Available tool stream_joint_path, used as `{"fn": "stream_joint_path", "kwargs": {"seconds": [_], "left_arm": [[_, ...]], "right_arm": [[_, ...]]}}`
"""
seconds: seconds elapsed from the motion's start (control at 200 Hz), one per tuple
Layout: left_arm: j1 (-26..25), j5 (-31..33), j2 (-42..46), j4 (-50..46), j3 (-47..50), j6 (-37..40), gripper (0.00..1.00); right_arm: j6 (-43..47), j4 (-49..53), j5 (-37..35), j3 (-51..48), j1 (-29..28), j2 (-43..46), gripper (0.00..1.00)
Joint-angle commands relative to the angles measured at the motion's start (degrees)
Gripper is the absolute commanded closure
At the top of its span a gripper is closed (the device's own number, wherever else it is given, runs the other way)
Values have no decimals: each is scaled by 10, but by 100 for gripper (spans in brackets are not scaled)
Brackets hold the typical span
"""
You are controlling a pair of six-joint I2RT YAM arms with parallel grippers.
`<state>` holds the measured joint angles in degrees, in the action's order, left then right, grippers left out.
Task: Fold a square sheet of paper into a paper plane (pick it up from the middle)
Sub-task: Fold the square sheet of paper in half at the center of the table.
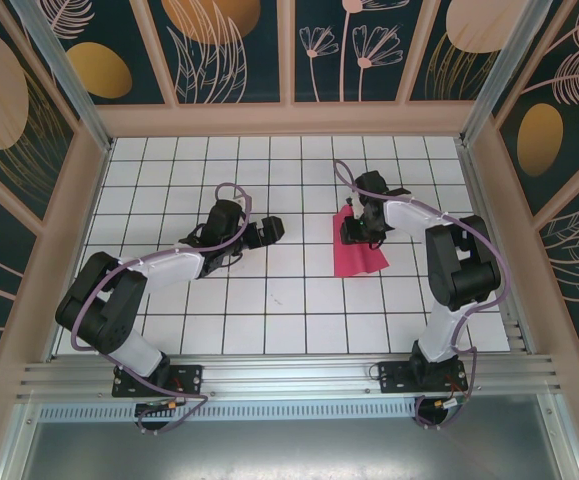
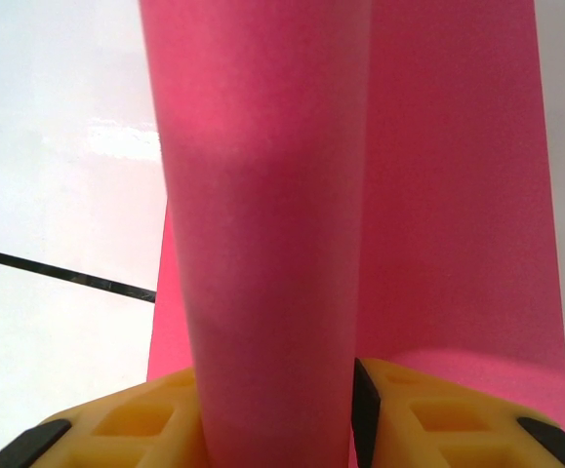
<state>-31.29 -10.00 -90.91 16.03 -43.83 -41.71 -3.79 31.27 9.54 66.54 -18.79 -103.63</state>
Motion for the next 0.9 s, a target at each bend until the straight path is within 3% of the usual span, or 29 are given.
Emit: {"fn": "stream_joint_path", "kwargs": {"seconds": [0.0, 0.285, 0.47, 0.896], "left_arm": [[-4, -2, 5, 3, -11, -6, 2], [-5, 0, 9, 4, -10, -6, 1], [-5, -4, 6, 5, -10, -4, 1], [-5, -1, 11, 11, 2, -3, 2]], "right_arm": [[-12, -5, 13, -10, 4, 21, 59], [-23, -5, 39, -7, 4, 30, 59], [-45, -29, 138, -7, 0, 67, 59], [-40, 14, -1, 10, -24, 10, 55]]}}
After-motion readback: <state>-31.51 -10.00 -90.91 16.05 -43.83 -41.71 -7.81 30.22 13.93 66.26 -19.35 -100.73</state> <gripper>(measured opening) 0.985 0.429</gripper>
